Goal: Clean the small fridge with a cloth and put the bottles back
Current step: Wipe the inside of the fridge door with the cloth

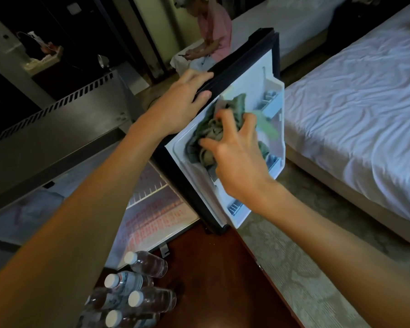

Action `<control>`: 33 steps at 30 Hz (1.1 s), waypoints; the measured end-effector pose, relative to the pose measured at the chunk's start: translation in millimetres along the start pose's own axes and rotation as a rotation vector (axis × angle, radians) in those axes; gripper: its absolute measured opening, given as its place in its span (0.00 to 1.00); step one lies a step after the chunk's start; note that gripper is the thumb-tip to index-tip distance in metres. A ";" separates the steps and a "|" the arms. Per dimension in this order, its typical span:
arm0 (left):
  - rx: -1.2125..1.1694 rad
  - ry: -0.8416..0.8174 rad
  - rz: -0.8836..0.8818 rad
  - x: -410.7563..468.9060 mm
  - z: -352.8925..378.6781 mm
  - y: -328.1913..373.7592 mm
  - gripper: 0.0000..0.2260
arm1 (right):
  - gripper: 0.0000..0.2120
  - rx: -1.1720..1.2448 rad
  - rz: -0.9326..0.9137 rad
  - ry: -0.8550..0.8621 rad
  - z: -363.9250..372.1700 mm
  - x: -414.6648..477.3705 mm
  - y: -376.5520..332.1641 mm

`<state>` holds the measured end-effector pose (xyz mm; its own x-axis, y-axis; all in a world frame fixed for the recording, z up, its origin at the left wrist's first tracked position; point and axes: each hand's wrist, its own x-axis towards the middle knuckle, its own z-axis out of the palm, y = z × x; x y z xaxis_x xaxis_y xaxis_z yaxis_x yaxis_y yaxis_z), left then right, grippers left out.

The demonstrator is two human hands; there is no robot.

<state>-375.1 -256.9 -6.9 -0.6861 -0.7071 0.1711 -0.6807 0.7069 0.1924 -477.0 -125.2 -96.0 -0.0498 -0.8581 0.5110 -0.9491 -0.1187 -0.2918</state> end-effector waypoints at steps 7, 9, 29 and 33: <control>0.029 -0.018 -0.029 2.1 0.4 0.9 0.22 | 0.16 0.044 0.039 -0.131 7.5 -5.7 -13.7; 0.034 -0.017 -0.028 2.3 0.4 1.8 0.22 | 0.15 -0.028 0.041 -0.190 2.7 -0.8 -16.4; 0.017 -0.004 0.005 -3.0 -1.5 4.7 0.21 | 0.32 -0.192 0.412 -0.146 -0.4 69.2 100.3; 0.021 -0.001 0.008 -3.7 -2.4 4.5 0.21 | 0.35 -0.035 0.529 -0.019 -4.0 71.4 119.4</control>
<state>-375.1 -251.1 -4.3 -0.6914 -0.7018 0.1714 -0.6808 0.7124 0.1706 -595.2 -198.7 -91.2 -0.5198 -0.8047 0.2867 -0.8054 0.3498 -0.4785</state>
